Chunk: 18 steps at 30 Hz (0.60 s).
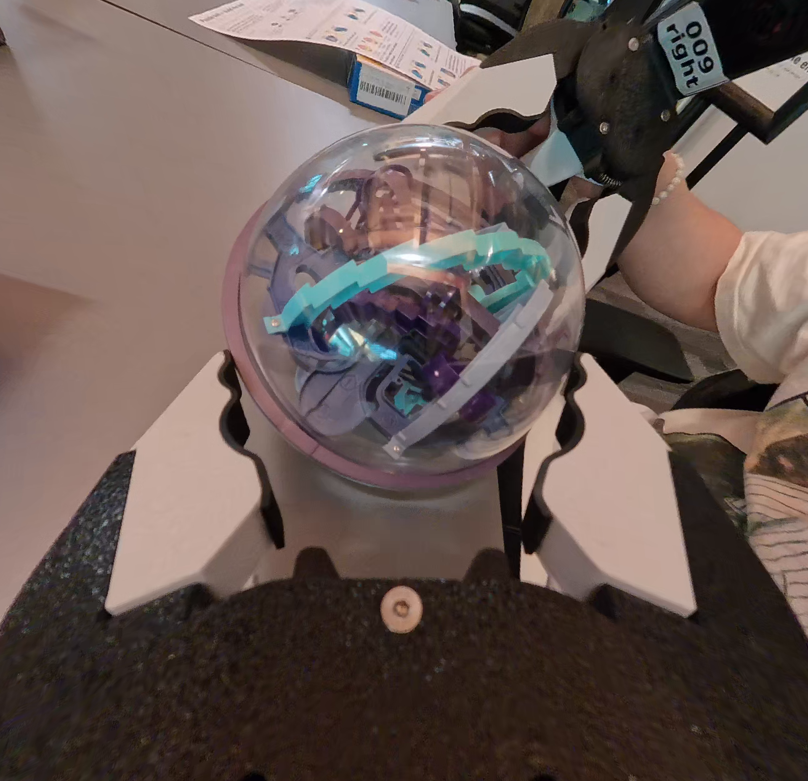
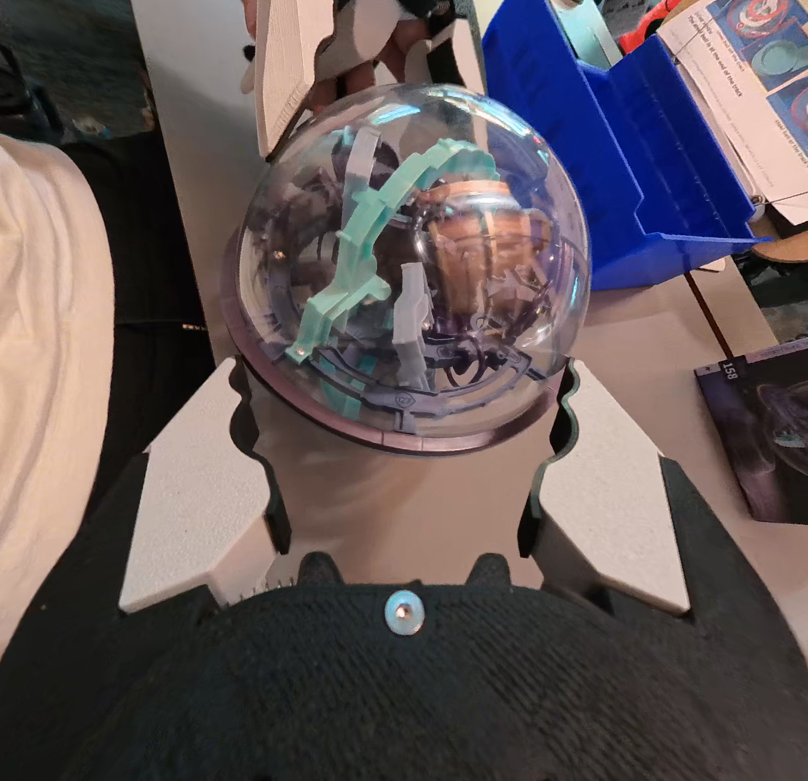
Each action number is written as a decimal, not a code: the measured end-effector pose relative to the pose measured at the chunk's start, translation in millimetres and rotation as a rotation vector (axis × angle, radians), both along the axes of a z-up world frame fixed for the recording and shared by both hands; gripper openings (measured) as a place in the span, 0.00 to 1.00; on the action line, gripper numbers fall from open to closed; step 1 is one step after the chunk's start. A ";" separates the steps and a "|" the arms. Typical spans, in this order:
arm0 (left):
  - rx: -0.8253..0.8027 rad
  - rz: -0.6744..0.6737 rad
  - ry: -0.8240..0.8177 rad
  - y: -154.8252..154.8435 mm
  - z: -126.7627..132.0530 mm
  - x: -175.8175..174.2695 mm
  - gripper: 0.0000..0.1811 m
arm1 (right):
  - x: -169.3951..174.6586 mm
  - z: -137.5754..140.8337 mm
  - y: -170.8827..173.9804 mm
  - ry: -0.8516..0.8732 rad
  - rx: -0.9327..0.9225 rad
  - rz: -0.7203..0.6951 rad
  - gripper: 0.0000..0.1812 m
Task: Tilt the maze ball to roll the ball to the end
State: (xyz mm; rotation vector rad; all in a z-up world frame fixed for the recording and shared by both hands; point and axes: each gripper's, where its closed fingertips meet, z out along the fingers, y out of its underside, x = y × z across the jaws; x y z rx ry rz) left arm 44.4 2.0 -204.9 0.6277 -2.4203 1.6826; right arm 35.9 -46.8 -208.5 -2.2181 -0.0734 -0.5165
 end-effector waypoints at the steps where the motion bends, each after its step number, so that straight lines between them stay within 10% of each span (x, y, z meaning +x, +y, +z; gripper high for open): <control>1: 0.006 -0.004 0.005 0.4 -0.5 0.5 0.78 | -0.1 1.3 3.7 0.013 0.036 0.001 0.76; 18: -0.001 0.016 0.076 -13.9 0.1 2.4 0.79 | 7.0 -9.3 2.0 -0.100 0.272 -0.154 0.81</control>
